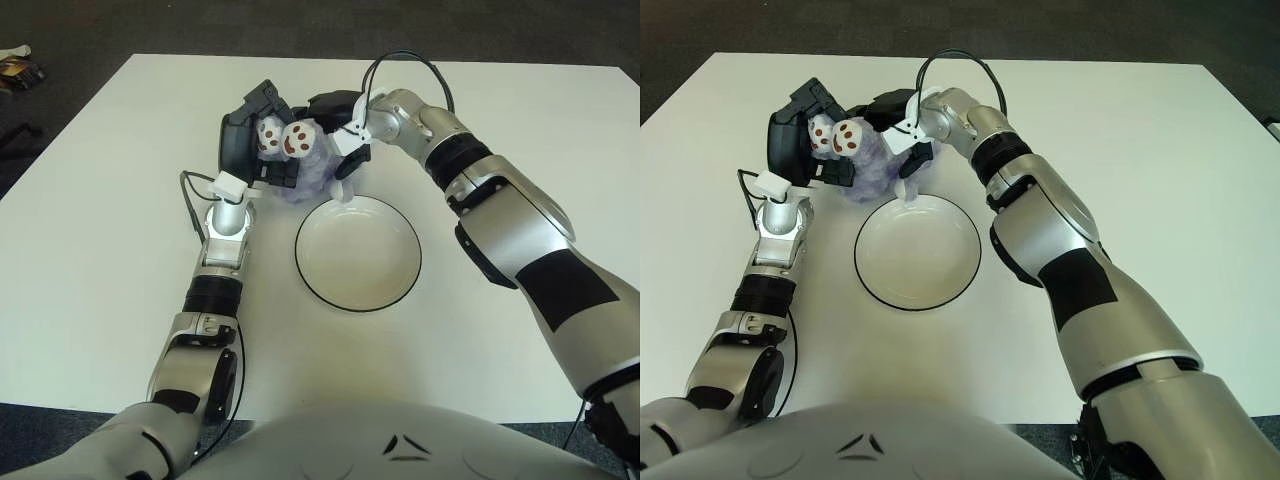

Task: Put the doll into the plate.

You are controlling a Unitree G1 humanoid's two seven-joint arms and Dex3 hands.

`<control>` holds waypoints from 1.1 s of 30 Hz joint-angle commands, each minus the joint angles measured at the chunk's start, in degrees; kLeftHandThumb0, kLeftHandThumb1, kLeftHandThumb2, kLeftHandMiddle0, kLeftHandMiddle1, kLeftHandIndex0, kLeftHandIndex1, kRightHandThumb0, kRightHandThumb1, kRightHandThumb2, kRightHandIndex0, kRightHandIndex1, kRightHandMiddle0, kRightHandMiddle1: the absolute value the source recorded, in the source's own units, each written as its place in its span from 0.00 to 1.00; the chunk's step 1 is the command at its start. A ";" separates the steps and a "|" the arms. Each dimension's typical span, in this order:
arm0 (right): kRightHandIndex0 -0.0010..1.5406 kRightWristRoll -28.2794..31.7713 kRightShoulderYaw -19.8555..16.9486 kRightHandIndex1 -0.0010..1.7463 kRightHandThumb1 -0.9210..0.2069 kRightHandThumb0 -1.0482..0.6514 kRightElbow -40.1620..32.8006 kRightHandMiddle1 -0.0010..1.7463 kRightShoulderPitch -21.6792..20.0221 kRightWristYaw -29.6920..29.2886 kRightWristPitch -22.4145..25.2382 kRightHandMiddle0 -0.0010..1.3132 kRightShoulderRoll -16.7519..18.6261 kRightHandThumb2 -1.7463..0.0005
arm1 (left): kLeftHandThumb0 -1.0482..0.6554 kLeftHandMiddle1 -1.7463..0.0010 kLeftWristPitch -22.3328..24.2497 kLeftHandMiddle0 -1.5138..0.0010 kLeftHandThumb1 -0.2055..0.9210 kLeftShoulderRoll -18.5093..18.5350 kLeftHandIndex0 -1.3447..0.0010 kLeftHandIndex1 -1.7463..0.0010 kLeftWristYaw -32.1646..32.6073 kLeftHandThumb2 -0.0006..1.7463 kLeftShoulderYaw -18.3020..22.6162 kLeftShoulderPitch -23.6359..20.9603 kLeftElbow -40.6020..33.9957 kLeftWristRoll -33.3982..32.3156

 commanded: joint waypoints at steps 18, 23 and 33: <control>0.13 -3.72 4.20 0.51 0.32 0.07 2.60 0.23 -1.13 -0.59 2.06 0.00 1.54 0.64 | 0.94 0.00 3.66 0.48 0.27 -0.66 0.22 0.00 1.14 0.90 -0.27 0.87 -4.47 1.41; 0.14 -1.94 3.17 0.56 0.30 0.06 2.86 0.25 -0.90 3.70 3.22 0.00 2.35 0.67 | 0.94 0.00 3.27 0.48 0.28 -1.01 0.22 0.00 0.75 0.90 -0.28 0.78 -4.45 0.29; 0.24 2.12 0.29 0.73 0.48 0.26 2.84 0.69 0.28 11.01 6.69 0.00 4.11 0.48 | 0.94 0.00 3.25 0.49 0.28 -0.89 0.23 0.00 2.69 0.89 -0.02 0.67 -4.61 2.65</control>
